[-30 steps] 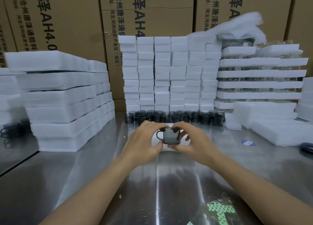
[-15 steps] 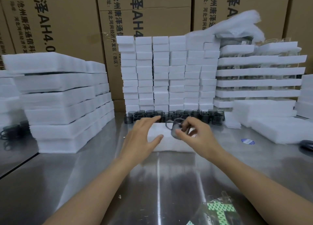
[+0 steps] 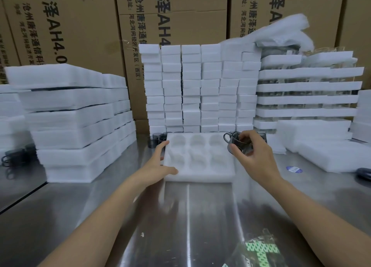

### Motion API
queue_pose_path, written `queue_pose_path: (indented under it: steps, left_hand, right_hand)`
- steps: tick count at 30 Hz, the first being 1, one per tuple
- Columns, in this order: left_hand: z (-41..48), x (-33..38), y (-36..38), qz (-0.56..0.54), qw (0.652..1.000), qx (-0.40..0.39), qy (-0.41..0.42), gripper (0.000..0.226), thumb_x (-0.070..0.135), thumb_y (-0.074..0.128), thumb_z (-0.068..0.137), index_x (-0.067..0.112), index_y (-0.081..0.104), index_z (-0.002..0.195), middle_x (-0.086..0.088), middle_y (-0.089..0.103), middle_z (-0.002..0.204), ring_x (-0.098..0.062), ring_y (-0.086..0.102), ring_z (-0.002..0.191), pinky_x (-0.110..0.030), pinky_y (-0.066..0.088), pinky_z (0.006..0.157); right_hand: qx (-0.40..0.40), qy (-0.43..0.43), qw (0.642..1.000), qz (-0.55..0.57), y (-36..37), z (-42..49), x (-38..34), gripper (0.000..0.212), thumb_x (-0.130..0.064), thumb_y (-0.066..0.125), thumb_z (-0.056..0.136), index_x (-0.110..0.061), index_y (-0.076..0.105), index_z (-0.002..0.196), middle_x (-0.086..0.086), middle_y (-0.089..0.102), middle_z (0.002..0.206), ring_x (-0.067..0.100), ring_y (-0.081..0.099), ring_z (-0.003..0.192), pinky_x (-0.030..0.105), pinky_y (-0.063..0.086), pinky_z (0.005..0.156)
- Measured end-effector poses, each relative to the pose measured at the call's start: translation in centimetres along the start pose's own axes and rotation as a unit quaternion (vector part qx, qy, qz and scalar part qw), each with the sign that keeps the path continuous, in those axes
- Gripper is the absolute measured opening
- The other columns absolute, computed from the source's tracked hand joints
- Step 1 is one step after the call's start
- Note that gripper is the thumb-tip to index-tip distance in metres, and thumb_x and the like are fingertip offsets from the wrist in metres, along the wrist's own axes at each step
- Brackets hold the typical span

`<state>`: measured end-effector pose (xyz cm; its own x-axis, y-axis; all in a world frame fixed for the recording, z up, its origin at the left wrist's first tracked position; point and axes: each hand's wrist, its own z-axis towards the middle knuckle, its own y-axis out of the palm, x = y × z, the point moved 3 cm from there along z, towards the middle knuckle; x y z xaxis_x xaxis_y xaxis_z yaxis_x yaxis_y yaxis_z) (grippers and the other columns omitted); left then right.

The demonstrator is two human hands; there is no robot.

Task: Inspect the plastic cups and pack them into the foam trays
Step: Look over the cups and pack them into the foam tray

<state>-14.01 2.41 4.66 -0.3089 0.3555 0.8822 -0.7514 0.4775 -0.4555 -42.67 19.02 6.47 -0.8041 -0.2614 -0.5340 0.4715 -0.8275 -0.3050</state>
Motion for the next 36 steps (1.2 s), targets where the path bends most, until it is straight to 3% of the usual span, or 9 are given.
queue_pose_path:
  steps: [4,7,11,14,18,21,25,31,36]
  left_hand:
    - [0.1,-0.3,0.0,-0.037,0.999,-0.004,0.008,0.126,0.035,0.09,0.053,0.063,0.018,0.152,-0.001,0.061,0.147,-0.025,0.06,0.136,-0.057,0.052,0.111]
    - [0.0,-0.6,-0.1,-0.051,0.999,-0.005,-0.001,0.131,0.031,0.093,0.053,0.071,0.014,0.149,-0.003,0.064,0.144,-0.029,0.069,0.125,-0.06,0.057,0.104]
    - [-0.3,-0.7,0.1,-0.09,0.996,-0.004,-0.013,0.123,0.039,0.098,0.058,0.068,0.02,0.149,-0.002,0.078,0.124,-0.027,0.075,0.115,-0.056,0.059,0.102]
    - [-0.2,-0.3,0.1,-0.138,0.99,0.024,-0.005,0.111,0.051,0.098,0.066,0.061,0.029,0.153,0.001,0.079,0.123,-0.022,0.079,0.105,-0.044,0.064,0.089]
    - [-0.2,-0.2,-0.2,-0.143,0.989,0.035,0.018,0.106,0.056,0.095,0.061,0.062,0.035,0.148,0.006,0.08,0.117,-0.021,0.079,0.107,-0.051,0.062,0.098]
    - [-0.1,-0.3,-0.1,-0.135,0.99,0.026,0.02,0.095,0.054,0.096,0.062,0.063,0.042,0.14,0.012,0.079,0.12,-0.018,0.078,0.109,-0.049,0.061,0.098]
    - [0.0,-0.5,-0.2,-0.128,0.991,0.019,0.015,0.086,0.049,0.097,0.064,0.069,0.045,0.13,0.013,0.078,0.122,-0.017,0.077,0.111,-0.047,0.06,0.098]
    - [-0.1,-0.1,0.1,-0.151,0.988,0.027,0.013,0.103,0.053,0.099,0.058,0.063,0.04,0.142,0.01,0.08,0.118,-0.018,0.079,0.107,-0.049,0.06,0.098]
    - [-0.2,-0.1,0.5,-0.18,0.983,0.043,0.0,0.095,0.055,0.093,0.074,0.052,0.039,0.153,0.005,0.08,0.121,-0.019,0.08,0.102,-0.034,0.062,0.075]
  right_hand:
    - [-0.002,-0.005,1.0,0.009,0.1,-0.1,-0.3,0.028,-0.045,0.079,0.089,-0.041,0.058,0.107,-0.018,0.067,0.103,0.008,0.066,0.096,0.032,0.055,0.074]
    - [0.0,-0.004,1.0,0.013,0.1,-0.1,-0.5,0.028,-0.044,0.079,0.089,-0.041,0.058,0.107,-0.017,0.068,0.102,0.009,0.067,0.095,0.038,0.057,0.075]
    - [0.001,-0.007,1.0,0.014,0.0,-0.1,-0.7,0.029,-0.042,0.08,0.089,-0.04,0.058,0.108,-0.017,0.068,0.102,0.009,0.067,0.095,0.039,0.058,0.076]
    - [-0.006,-0.011,1.0,0.009,0.0,-0.3,-0.8,0.033,-0.044,0.08,0.089,-0.042,0.057,0.113,-0.017,0.068,0.103,0.009,0.066,0.096,0.038,0.057,0.077]
    - [-0.011,0.019,1.0,0.004,0.2,-0.3,-0.6,0.055,-0.051,0.077,0.09,-0.046,0.05,0.137,-0.019,0.068,0.112,0.007,0.066,0.1,0.034,0.054,0.086]
    - [-0.007,0.025,1.0,0.002,0.3,-0.4,-0.7,0.063,-0.055,0.074,0.09,-0.042,0.05,0.146,-0.021,0.065,0.116,0.003,0.062,0.108,0.029,0.05,0.092]
    - [0.008,0.01,1.0,0.008,0.2,-0.4,-1.3,0.06,-0.054,0.069,0.086,-0.035,0.057,0.141,-0.022,0.063,0.115,-0.001,0.06,0.11,0.019,0.046,0.09]
    - [-0.001,-0.02,1.0,0.022,0.3,-0.5,-2.4,0.049,-0.052,0.072,0.083,-0.034,0.058,0.126,-0.017,0.065,0.107,0.008,0.064,0.099,0.029,0.053,0.087]
    - [-0.095,-0.027,0.995,-0.03,1.2,-1.0,-2.6,0.044,-0.065,0.076,0.08,-0.042,0.054,0.111,-0.02,0.063,0.099,0.005,0.062,0.094,0.031,0.053,0.079]
